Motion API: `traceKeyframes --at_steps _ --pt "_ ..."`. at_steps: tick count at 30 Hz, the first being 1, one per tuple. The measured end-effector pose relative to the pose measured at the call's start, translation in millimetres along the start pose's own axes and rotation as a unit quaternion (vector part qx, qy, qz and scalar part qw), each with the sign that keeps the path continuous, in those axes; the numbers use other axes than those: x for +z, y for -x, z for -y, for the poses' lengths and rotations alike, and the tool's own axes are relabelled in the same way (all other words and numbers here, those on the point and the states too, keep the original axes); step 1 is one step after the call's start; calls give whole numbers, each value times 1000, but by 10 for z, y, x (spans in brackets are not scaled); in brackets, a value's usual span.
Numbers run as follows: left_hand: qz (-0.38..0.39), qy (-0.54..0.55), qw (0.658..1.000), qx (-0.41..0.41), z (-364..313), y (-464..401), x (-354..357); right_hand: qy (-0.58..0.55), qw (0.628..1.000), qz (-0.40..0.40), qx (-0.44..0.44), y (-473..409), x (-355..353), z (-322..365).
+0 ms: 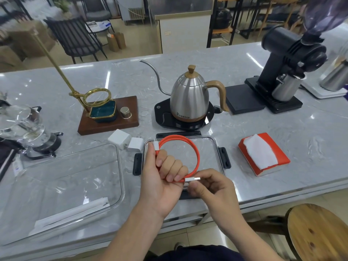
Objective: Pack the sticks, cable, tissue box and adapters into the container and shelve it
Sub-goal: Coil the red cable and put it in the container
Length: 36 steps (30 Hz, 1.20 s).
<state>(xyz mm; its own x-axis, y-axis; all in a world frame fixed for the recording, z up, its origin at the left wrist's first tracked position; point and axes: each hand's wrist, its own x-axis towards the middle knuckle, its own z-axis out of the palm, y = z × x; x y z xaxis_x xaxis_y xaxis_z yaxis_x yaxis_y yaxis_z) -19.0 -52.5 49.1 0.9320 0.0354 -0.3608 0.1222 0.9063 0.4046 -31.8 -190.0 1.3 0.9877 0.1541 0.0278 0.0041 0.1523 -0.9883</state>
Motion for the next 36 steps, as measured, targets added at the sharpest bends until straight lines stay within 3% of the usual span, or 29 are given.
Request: traceKeyframes --at_steps 6,16,20,27,31,36 --pt "-4 11 1000 -3 28 11 13 -181 978 53 89 12 133 -40" --pt "-22 -38 999 13 30 29 -40 -276 953 71 101 25 184 -85" --pt "-33 -117 992 40 31 28 -115 -271 955 52 105 -17 137 -58" --pt "-57 -310 938 143 -7 49 -195 -228 968 55 92 -45 96 -48" --pt "-57 -402 889 213 -52 59 -229 -229 967 54 94 -56 114 -61" --pt "-74 -483 839 238 -171 62 -316 -208 972 64 90 -113 141 -18"
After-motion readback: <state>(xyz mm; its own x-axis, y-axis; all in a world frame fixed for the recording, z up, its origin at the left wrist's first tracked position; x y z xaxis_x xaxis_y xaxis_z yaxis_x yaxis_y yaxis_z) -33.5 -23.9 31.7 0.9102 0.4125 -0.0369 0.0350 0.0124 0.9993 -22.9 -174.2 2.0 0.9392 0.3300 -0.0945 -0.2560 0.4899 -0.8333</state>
